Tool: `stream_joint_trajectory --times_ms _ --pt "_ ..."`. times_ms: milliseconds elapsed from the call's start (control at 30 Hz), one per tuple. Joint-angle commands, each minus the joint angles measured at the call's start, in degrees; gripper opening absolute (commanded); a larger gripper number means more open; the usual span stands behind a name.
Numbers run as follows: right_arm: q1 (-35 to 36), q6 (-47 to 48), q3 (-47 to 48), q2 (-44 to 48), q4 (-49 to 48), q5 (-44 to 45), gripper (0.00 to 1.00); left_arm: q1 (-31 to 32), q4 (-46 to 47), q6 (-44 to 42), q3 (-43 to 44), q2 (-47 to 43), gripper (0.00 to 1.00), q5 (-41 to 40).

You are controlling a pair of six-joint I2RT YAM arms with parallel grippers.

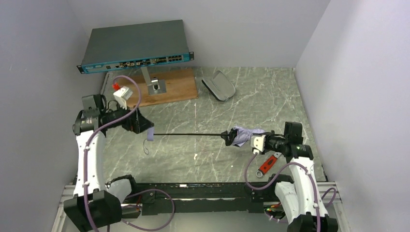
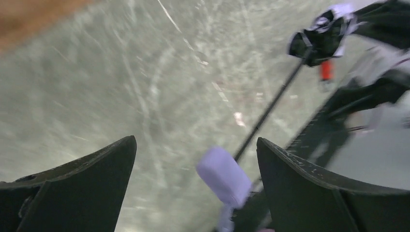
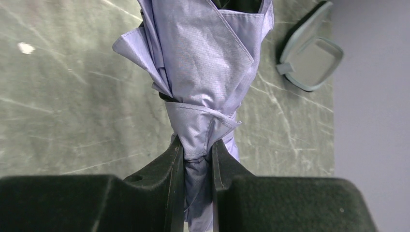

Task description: Open the umbrella

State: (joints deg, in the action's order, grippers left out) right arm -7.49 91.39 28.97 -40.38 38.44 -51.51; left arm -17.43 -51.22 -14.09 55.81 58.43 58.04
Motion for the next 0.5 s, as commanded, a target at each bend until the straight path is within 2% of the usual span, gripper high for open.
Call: stream_joint_trajectory --times_ms 0,133,200,333,467 --pt "-0.21 9.32 5.7 -3.0 13.26 -4.41 0.0 7.33 3.67 -20.07 6.41 -1.28 1.0 -13.89" --pt "-0.09 14.76 8.86 -5.89 21.6 -3.87 0.0 17.84 -0.92 -36.45 7.76 -1.93 1.0 -21.42" --pt "-0.04 16.06 9.81 -6.3 24.43 -3.76 0.0 22.67 -5.36 -41.02 8.99 -1.53 1.0 -20.86" --pt "0.25 14.02 8.25 -3.88 21.92 -2.27 0.0 33.74 -11.61 -42.77 9.98 0.66 0.98 -21.81" --pt "1.07 10.08 7.77 -2.86 19.05 -0.78 0.0 43.55 -13.06 -41.91 8.64 2.67 0.95 -26.13"
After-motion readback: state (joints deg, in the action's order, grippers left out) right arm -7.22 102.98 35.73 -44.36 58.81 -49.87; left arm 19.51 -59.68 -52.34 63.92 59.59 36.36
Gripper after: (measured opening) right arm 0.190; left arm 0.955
